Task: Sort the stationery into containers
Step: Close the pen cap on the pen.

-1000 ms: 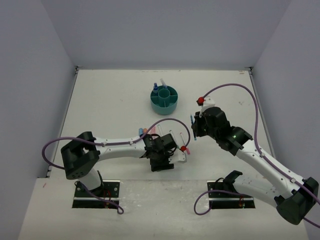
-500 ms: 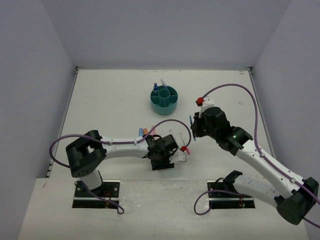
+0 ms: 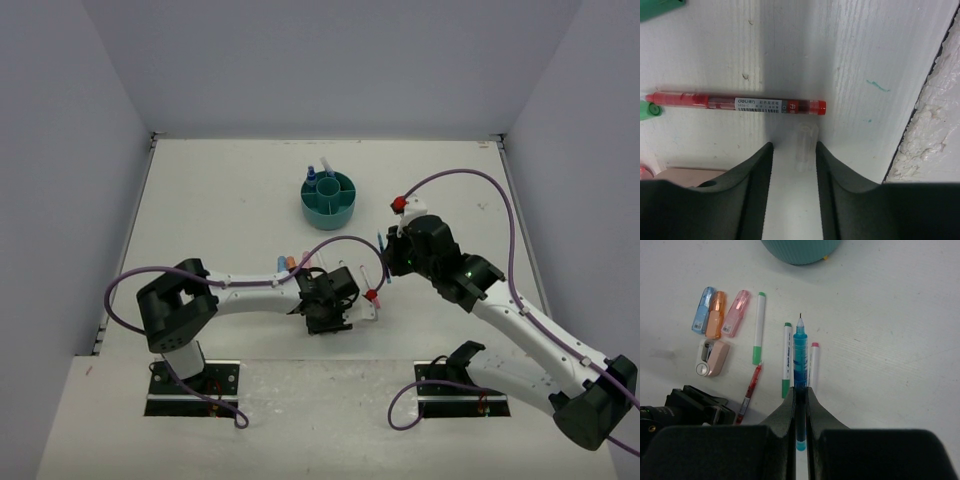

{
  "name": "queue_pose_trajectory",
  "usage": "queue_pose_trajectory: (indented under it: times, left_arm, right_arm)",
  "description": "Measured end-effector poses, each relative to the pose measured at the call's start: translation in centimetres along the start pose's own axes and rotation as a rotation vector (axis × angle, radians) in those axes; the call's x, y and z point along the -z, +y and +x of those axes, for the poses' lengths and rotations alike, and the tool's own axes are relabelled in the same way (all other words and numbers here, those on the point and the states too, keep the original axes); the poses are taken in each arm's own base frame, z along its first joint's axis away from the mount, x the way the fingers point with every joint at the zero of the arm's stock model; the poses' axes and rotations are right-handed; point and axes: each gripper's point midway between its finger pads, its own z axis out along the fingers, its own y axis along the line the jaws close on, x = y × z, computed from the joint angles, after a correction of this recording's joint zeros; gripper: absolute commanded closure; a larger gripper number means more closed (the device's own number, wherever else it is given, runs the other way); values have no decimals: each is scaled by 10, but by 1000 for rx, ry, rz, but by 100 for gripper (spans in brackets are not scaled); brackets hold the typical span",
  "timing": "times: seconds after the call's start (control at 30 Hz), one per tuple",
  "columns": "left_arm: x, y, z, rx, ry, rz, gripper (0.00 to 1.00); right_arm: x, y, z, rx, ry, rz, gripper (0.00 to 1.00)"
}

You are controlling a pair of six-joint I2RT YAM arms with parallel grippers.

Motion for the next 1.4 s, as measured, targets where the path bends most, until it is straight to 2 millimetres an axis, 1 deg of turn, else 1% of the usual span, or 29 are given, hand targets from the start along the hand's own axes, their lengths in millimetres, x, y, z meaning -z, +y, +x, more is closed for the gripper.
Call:
queue_pose_trajectory:
  times: [0.13, 0.3, 0.5, 0.6, 0.67, 0.73, 0.9, 1.07, 1.17, 1.27, 1.33, 1.4]
  left_arm:
    - [-2, 1, -5, 2, -10, 4, 100]
    - [-3, -1, -7, 14, -11, 21, 100]
    - [-3, -1, -12, 33, -16, 26, 100]
    - [-1, 1, -10, 50, -14, 8, 100]
    - [5, 5, -4, 75, -1, -31, 100]
    - [18, 10, -1, 105, -6, -81, 100]
    - [62, 26, -17, 173, -127, -213, 100]
    - [98, 41, -26, 262, -233, -329, 100]
    - [124, 53, -31, 354, -318, -412, 100]
    - [153, 67, -38, 469, -411, -495, 100]
    - [177, 78, -45, 581, -491, -550, 100]
    - [204, 88, -55, 695, -604, -595, 100]
  right_arm:
    - [0, 0, 0, 0, 1, 0, 100]
    - [1, 0, -1, 0, -5, -2, 100]
    - [9, 1, -5, -5, -46, -15, 100]
    - [13, 1, -8, -7, -67, -21, 100]
    - [15, 2, -10, -9, -80, -25, 100]
    - [16, 1, -11, -10, -91, -28, 100]
    - [21, 1, -13, -14, -121, -34, 100]
    - [31, 4, -20, -21, -186, -65, 100]
    - [48, 15, -27, -23, -261, -148, 100]
    - [66, 30, -36, -19, -349, -258, 100]
    - [78, 47, -43, -23, -414, -369, 100]
    - [84, 65, -41, -36, -433, -489, 100]
